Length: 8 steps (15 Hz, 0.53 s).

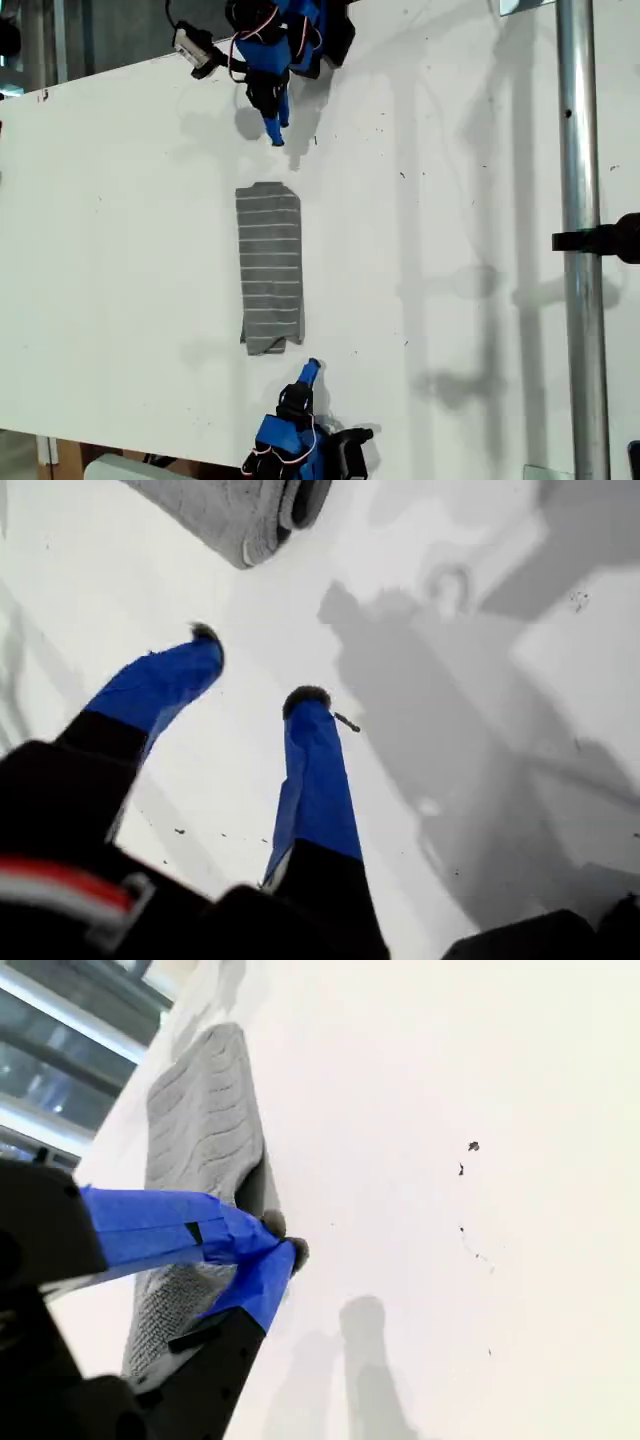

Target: Grasp corners of a towel and fold twice.

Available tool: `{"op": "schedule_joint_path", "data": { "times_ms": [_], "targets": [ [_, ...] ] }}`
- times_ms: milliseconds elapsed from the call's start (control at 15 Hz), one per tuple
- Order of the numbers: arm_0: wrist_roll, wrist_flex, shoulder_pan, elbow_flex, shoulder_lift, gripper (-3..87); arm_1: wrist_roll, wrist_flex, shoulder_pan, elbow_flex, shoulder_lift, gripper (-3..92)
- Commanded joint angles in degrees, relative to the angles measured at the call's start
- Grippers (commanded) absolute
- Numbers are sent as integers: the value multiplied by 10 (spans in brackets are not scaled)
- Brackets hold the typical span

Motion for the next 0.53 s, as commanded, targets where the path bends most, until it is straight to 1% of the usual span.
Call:
{"op": "schedule_joint_path", "data": {
  "times_ms": [0, 133, 200, 333, 467],
  "targets": [
    [6, -19, 4, 4, 2, -26, -81, -95, 12, -51, -53, 353],
    [7, -14, -3, 4, 2, -26, -117, -172, 27, -103, -252, 374],
    [9, -13, -4, 4, 2, -26, -131, -209, 39, -144, -375, 367],
    [8, -13, -7, 4, 2, -26, -162, -260, 84, -200, -555, 373],
    [6, -11, -10, 4, 2, -26, -163, -302, 123, -242, -692, 391]
  ]
}}
